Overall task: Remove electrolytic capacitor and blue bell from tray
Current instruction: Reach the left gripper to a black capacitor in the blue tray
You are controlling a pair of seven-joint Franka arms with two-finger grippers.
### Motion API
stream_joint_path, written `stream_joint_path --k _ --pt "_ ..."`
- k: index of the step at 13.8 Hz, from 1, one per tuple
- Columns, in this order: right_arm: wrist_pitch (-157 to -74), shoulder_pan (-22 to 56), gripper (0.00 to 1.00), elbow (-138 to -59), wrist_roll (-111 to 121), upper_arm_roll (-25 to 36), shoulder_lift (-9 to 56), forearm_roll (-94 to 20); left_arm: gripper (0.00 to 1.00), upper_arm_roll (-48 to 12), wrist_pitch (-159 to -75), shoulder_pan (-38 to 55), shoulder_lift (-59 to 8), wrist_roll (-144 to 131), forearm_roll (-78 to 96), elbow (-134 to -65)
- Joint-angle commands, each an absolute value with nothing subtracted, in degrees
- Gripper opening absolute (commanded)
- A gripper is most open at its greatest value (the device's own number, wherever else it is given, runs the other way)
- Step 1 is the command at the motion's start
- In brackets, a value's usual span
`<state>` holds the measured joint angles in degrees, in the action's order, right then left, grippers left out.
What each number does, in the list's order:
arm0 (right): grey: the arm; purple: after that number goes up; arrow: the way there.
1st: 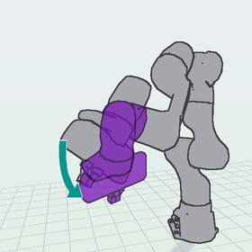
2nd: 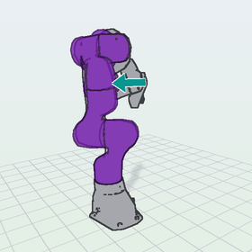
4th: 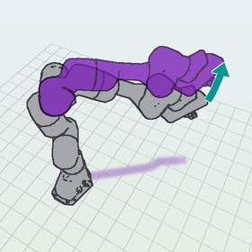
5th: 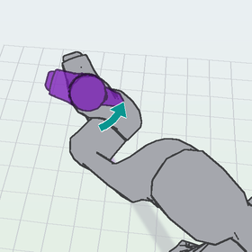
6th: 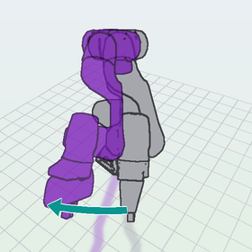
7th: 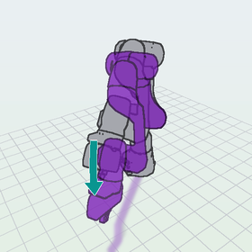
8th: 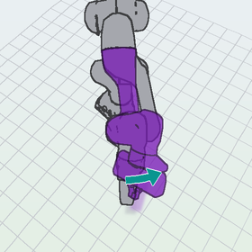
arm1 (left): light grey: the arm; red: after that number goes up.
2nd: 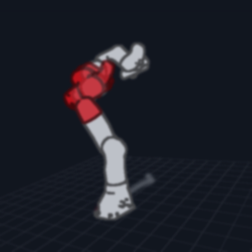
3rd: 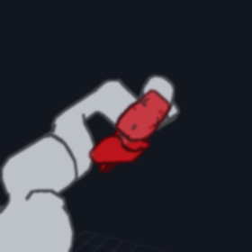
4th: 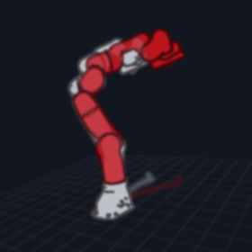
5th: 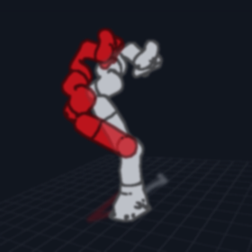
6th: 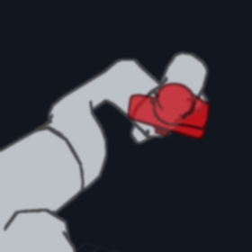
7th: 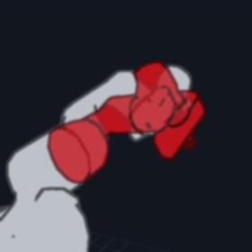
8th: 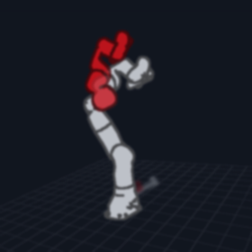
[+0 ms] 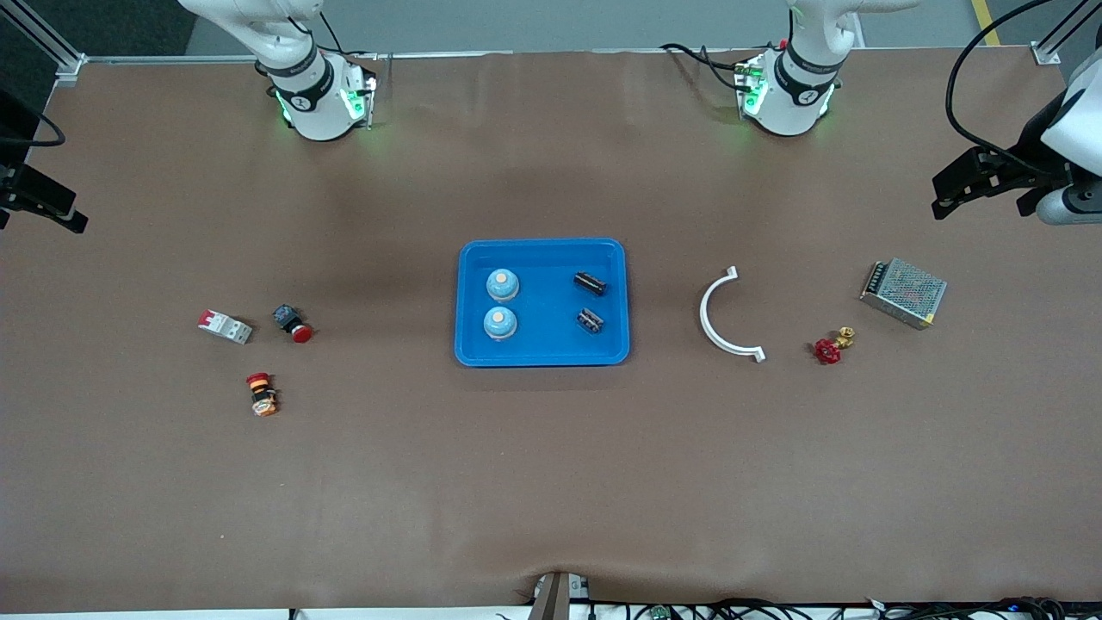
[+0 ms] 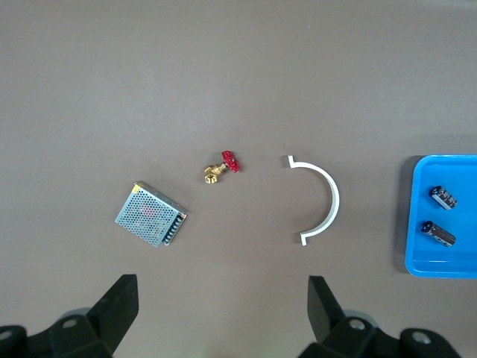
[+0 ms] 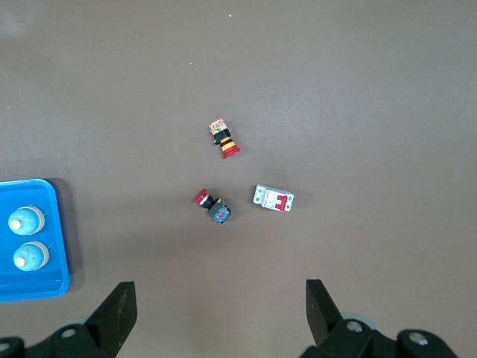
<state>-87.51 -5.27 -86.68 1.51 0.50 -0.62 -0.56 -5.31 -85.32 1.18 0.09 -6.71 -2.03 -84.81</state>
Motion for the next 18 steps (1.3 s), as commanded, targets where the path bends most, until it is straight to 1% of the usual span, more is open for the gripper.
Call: stream_joint_path --k 1,4,6,11,13,15,17,18 --pt "-88.15 -5.71 1.0 -86.66 1.85 0.0 -0.53 -0.44 1.0 -5.28 -84.55 0.88 0.62 -6.59 -2.29 -84.37" --pt "-88.07 -5.71 1.0 -86.66 2.28 0.09 -0.62 -0.44 1.0 -5.71 -84.55 1.84 0.0 -7.2 -2.2 -84.46" --pt "-88.07 -5.63 1.0 -86.57 2.37 0.0 -0.53 -0.44 1.0 -7.55 -84.73 4.12 -1.92 -9.56 -2.02 -84.99" --pt "-87.89 -5.45 1.0 -87.1 1.67 0.0 -0.53 0.17 1.0 -12.03 -87.88 8.69 -6.58 -30.72 -1.14 -85.95" --pt "-89.46 -5.45 1.0 -89.99 1.58 0.0 -0.53 0.44 1.0 -13.88 -91.56 9.4 -7.99 -36.8 -1.14 -87.88" --pt "-93.4 -5.54 1.0 -95.24 1.15 0.0 -1.31 0.26 1.0 -14.76 -95.52 10.63 -8.96 -42.07 -1.23 -90.43" --pt "-97.37 -5.19 1.0 -100.35 0.27 -0.09 -2.89 0.26 1.0 -14.94 -99.21 13.52 -10.71 -48.92 -1.14 -92.63" --pt "-97.99 -5.01 1.0 -101.59 -3.13 -0.26 -3.07 0.18 1.0 -14.94 -100.88 14.93 -12.11 -52.7 -1.23 -93.16"
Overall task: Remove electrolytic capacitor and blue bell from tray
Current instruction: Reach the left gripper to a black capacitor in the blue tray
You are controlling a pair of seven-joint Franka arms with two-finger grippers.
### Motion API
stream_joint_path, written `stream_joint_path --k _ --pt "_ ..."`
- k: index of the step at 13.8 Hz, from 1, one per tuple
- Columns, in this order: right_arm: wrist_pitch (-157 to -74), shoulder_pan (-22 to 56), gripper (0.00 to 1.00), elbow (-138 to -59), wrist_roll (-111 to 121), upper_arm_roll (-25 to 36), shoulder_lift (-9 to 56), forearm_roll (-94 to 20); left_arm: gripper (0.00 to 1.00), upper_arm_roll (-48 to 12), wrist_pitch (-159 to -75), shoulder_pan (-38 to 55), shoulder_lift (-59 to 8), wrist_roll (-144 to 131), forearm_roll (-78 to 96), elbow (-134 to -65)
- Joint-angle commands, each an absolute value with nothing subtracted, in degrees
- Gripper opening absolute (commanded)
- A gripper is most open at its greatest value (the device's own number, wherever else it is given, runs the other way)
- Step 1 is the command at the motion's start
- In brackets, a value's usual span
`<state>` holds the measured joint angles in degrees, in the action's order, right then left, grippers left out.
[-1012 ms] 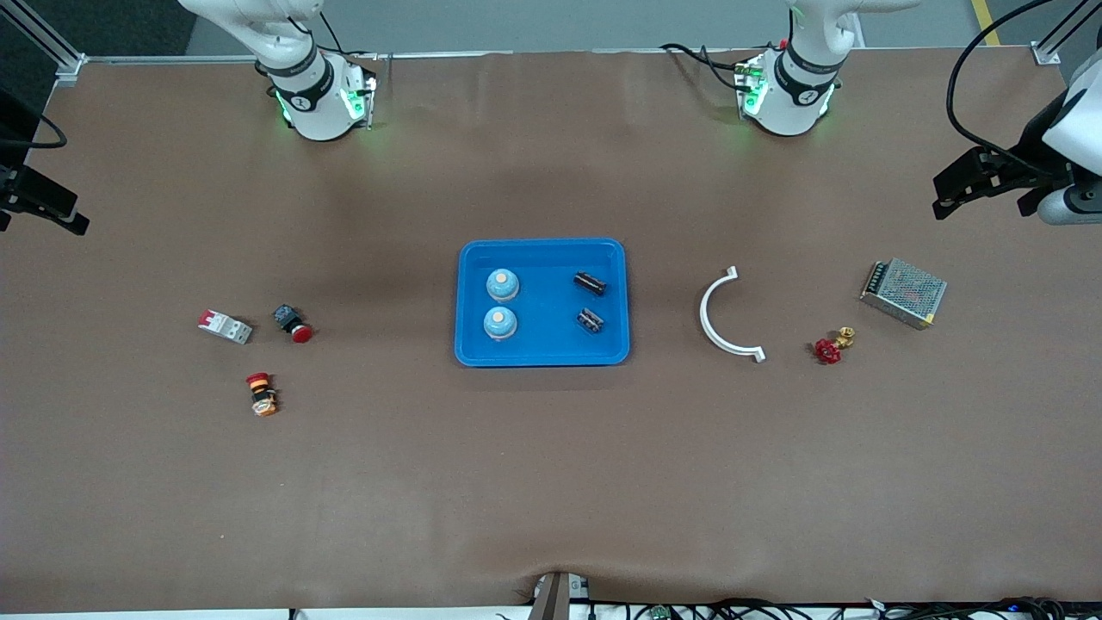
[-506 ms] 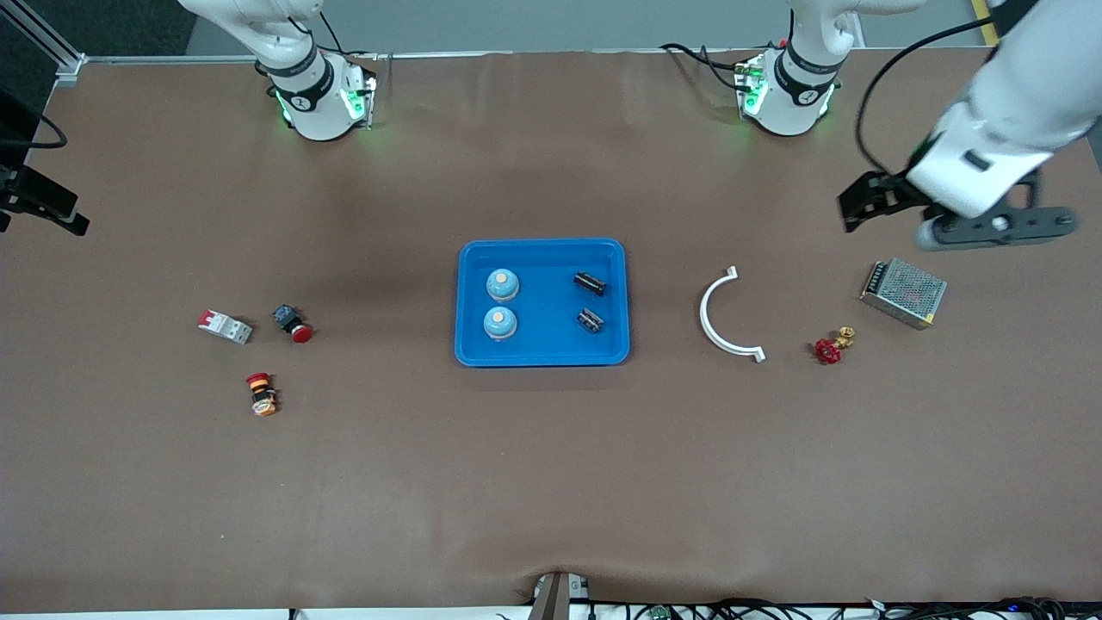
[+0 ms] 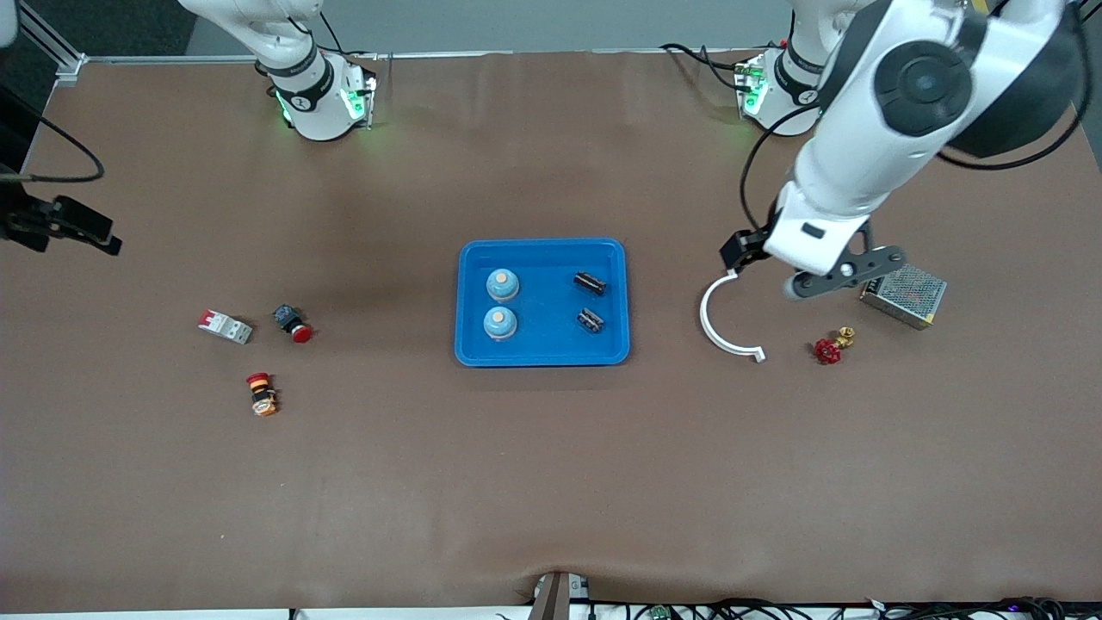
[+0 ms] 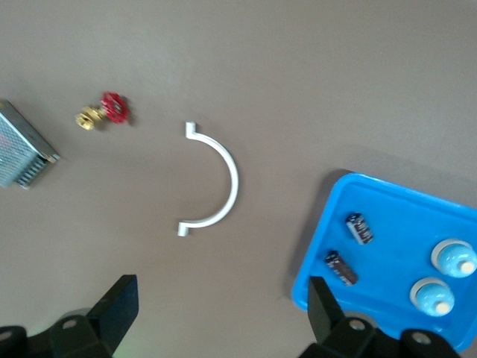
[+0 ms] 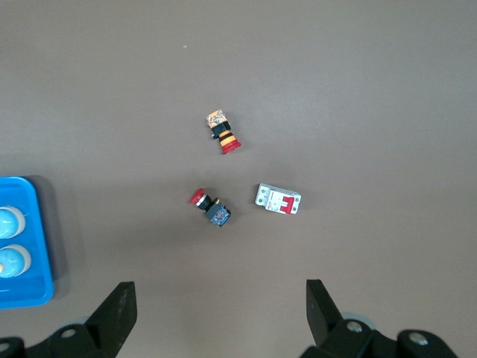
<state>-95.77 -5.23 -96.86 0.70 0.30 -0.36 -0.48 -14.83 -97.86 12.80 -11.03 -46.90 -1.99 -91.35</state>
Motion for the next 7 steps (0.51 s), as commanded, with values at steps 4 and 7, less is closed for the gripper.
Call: stream_joint_path --k 4,7 --pt "-100.62 0.69 1.0 -104.75 -14.65 -0.26 -2.99 0.18 1.0 -14.85 -107.91 20.73 -19.93 -69.12 -2.02 -92.99" --pt "-103.7 5.52 1.0 -107.05 -26.07 -0.26 -2.64 0.18 1.0 -14.68 -113.97 24.33 -26.25 -78.8 -2.28 -92.99"
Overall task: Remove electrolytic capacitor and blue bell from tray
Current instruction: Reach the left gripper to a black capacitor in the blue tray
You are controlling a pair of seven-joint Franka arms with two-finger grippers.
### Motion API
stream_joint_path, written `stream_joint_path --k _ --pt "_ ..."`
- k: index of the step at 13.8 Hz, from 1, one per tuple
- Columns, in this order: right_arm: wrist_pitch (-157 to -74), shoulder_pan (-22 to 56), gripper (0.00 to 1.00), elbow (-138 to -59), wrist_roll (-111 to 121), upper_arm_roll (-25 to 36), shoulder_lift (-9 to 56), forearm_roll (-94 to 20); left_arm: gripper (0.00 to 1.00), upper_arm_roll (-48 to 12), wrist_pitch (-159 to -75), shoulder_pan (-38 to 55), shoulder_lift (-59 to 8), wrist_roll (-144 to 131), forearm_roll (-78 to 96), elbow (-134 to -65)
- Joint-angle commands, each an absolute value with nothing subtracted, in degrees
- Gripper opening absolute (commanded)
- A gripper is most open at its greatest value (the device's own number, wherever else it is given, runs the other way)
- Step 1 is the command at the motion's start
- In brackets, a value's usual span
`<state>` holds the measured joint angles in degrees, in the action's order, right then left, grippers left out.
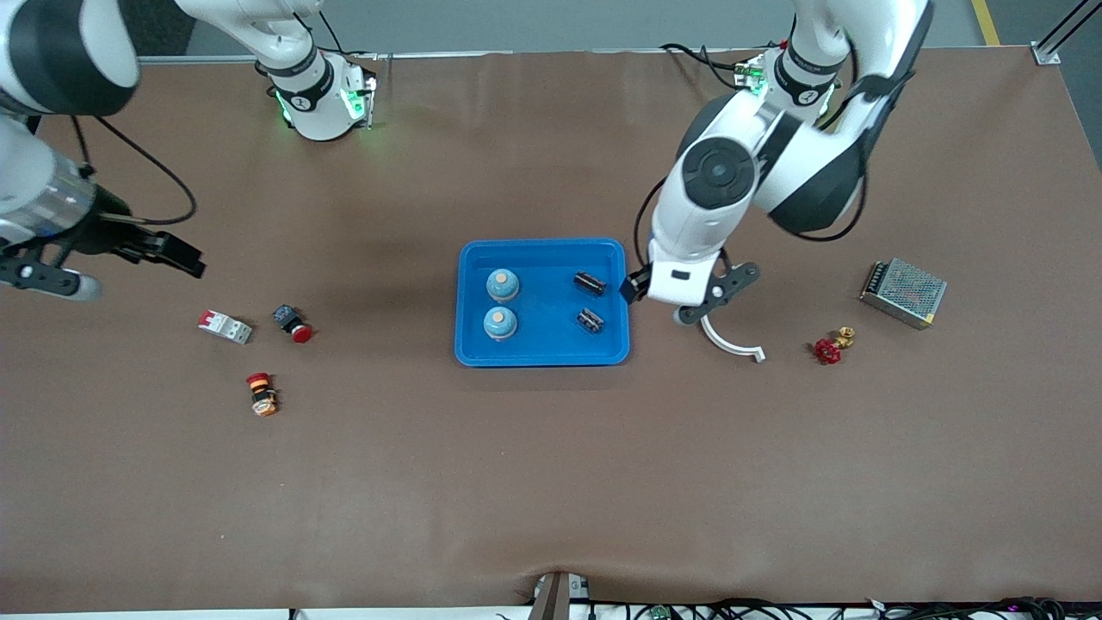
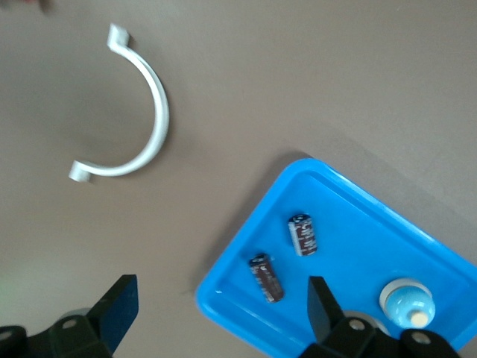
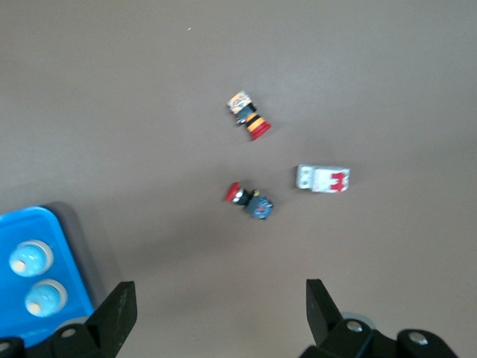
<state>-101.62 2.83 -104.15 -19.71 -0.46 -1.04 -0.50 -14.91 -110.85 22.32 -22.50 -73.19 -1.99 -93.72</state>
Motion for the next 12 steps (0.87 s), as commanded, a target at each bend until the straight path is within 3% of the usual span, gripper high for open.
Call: stream_joint_path --k 1,5,7,12 --pt "-104.23 7.1 1.0 -107.22 -30.11 -0.26 -2.38 0.18 1.0 -14.59 -116.43 25.04 -28.37 -81.8 -3.59 -92.99" --pt "-109.06 12.56 1.0 -110.38 -42.53 -0.26 -1.76 -0.44 1.0 -14.77 -123.91 27.24 -34.88 -89.81 -8.35 -92.73" --pt "-112.48 15.01 1.0 -113.45 -45.51 -0.35 -1.76 -0.61 0.86 -14.77 -126.2 27.68 -36.9 -90.7 -8.35 -92.64" --pt "-117.07 24.59 1.0 -117.07 -47.03 -0.26 0.43 -1.14 0.81 -14.42 -129.19 29.96 -39.9 -92.81 -9.22 -92.64"
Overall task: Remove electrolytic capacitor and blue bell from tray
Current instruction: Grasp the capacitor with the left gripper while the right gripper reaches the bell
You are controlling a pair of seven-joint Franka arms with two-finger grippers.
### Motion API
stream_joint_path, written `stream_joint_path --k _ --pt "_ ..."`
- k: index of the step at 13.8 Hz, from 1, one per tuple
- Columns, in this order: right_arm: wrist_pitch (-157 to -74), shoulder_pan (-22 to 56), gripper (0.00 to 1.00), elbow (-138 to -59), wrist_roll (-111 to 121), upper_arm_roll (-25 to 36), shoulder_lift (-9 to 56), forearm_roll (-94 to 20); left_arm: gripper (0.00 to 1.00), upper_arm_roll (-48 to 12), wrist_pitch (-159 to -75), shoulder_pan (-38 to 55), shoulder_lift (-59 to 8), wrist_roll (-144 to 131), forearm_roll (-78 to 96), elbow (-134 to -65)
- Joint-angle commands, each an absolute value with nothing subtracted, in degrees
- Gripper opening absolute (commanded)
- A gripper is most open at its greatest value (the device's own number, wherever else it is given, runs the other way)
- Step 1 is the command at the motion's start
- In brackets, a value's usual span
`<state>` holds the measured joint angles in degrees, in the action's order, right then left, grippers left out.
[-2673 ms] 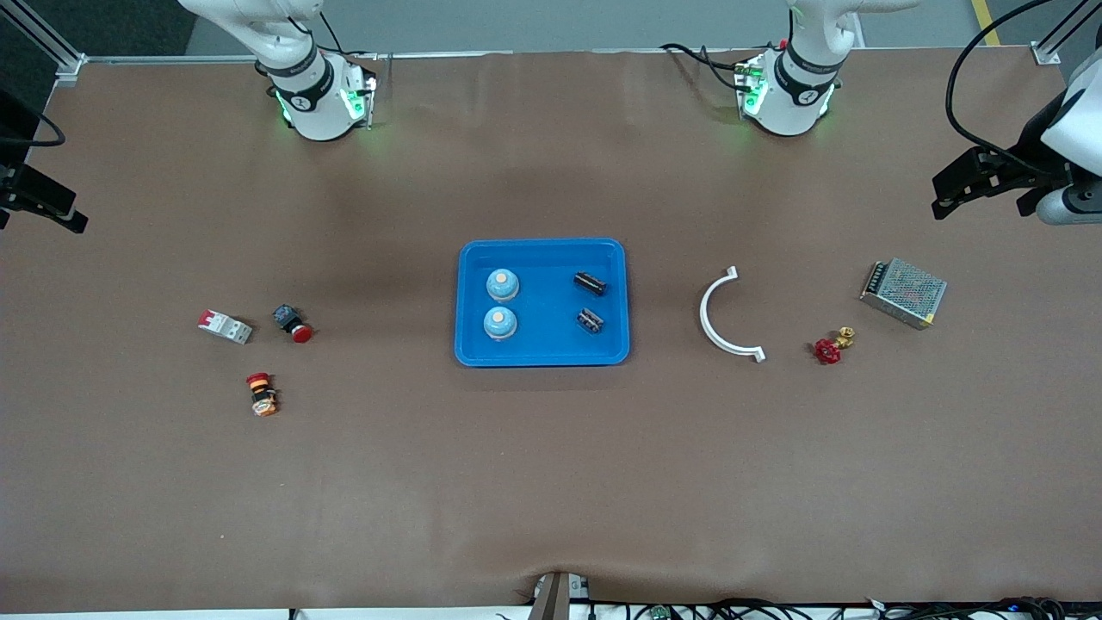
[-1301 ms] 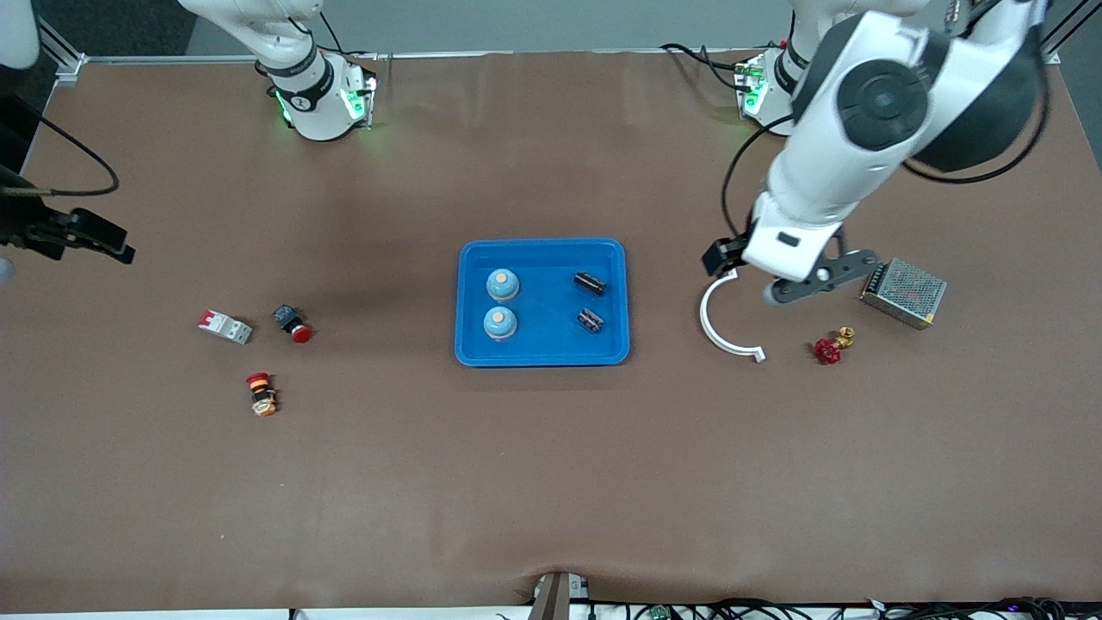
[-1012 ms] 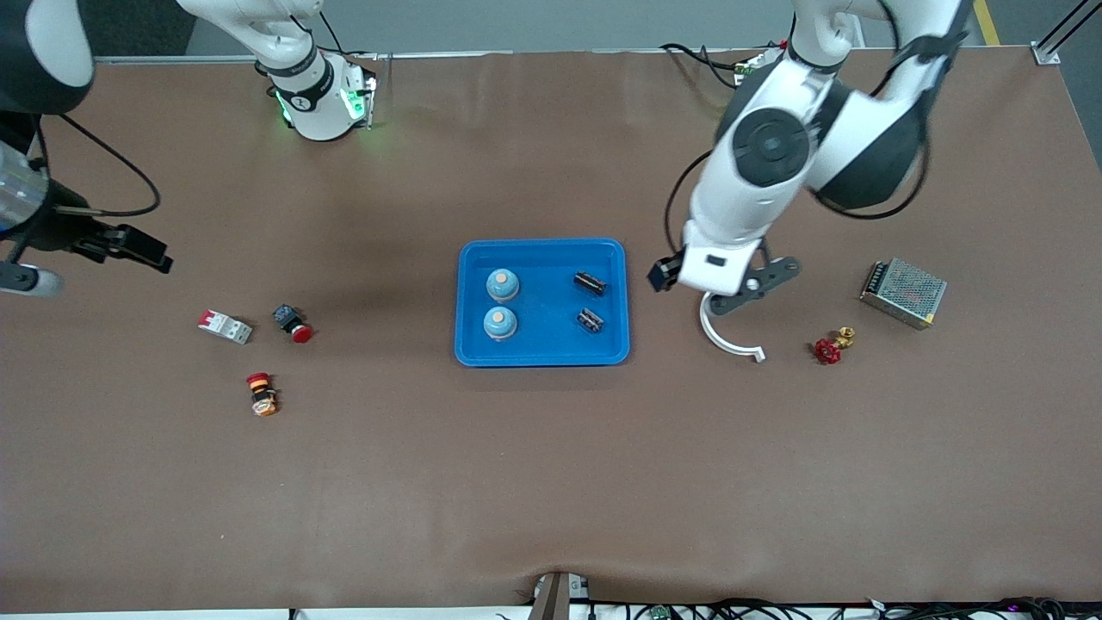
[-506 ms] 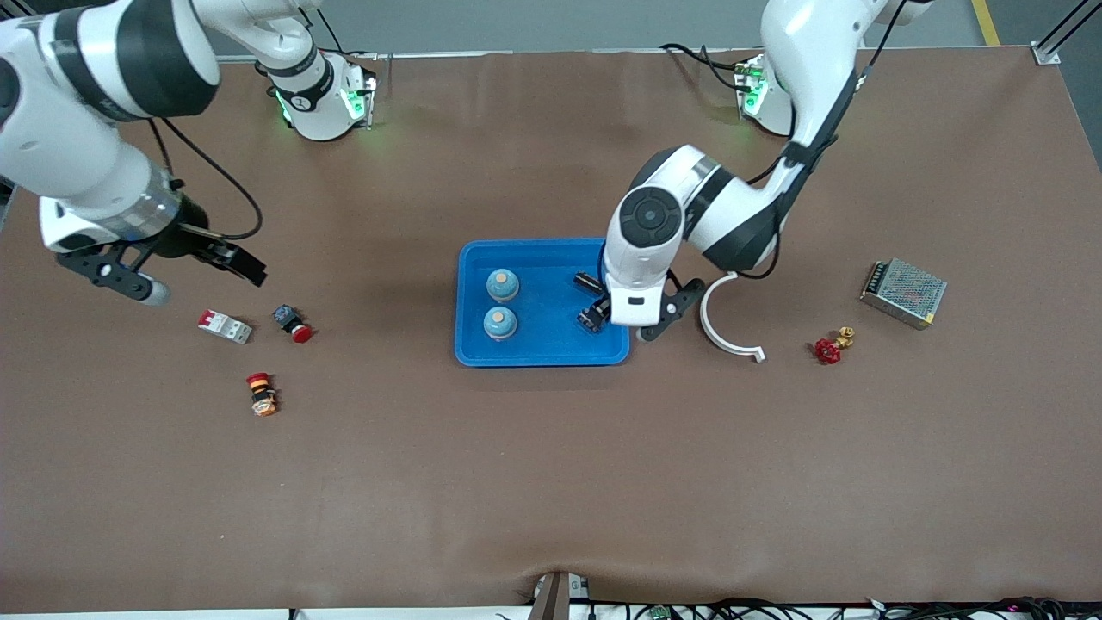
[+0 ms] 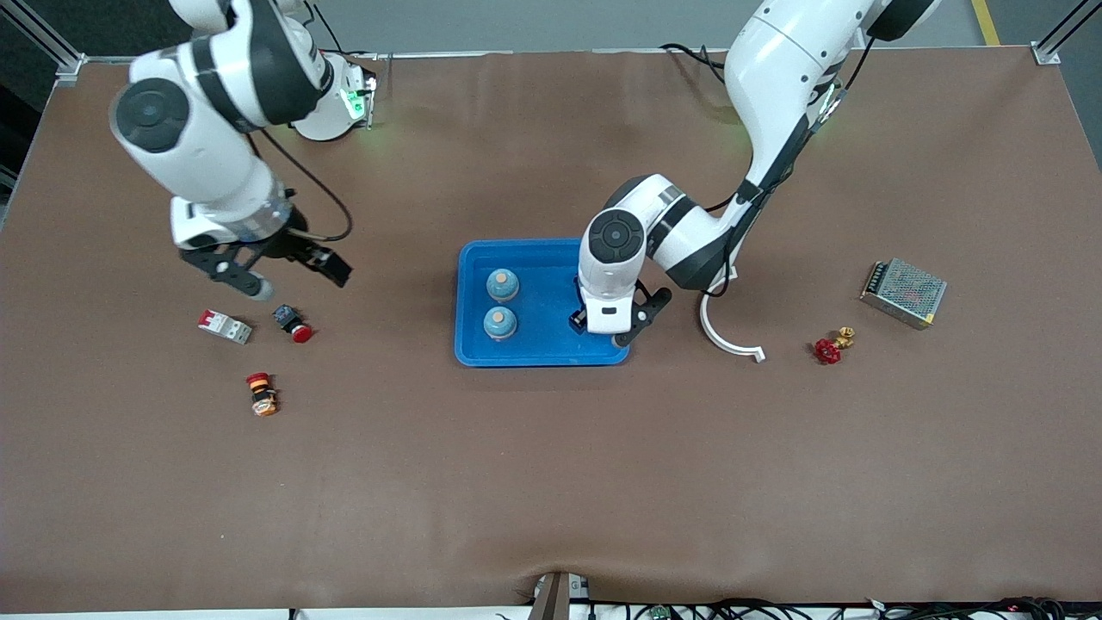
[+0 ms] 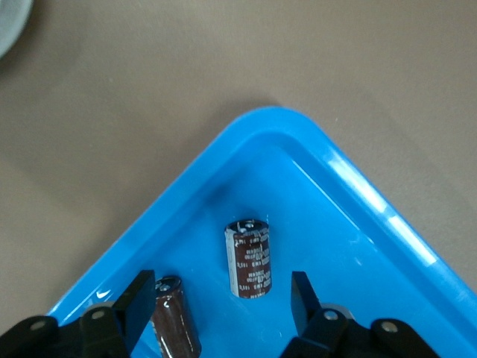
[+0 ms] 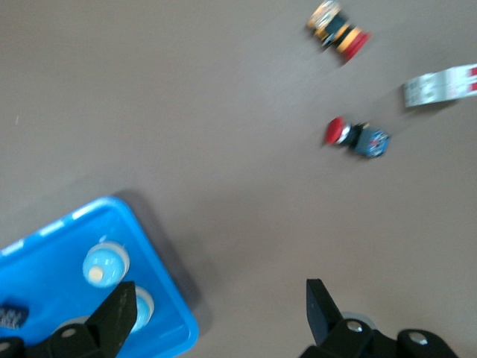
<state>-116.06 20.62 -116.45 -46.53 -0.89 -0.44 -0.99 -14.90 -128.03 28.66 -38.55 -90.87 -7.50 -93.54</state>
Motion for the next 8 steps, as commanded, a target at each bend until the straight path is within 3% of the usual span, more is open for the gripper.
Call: stream_joint_path --k 1,5,8 --pt "-118.11 26.78 1.0 -117.07 -45.54 -0.26 1.48 -1.14 0.79 -14.41 -129.98 30.06 -40.51 -93.77 -10.01 -92.64" --pt "-126.1 32.77 1.0 -117.16 -43.42 -0.35 6.49 -1.14 0.75 -14.33 -133.41 30.15 -42.62 -94.66 -11.07 -92.64" --pt "-131.55 33.49 1.0 -117.42 -43.59 -0.35 10.44 -1.23 0.58 -14.33 -133.51 30.15 -43.68 -94.66 -11.69 -92.72"
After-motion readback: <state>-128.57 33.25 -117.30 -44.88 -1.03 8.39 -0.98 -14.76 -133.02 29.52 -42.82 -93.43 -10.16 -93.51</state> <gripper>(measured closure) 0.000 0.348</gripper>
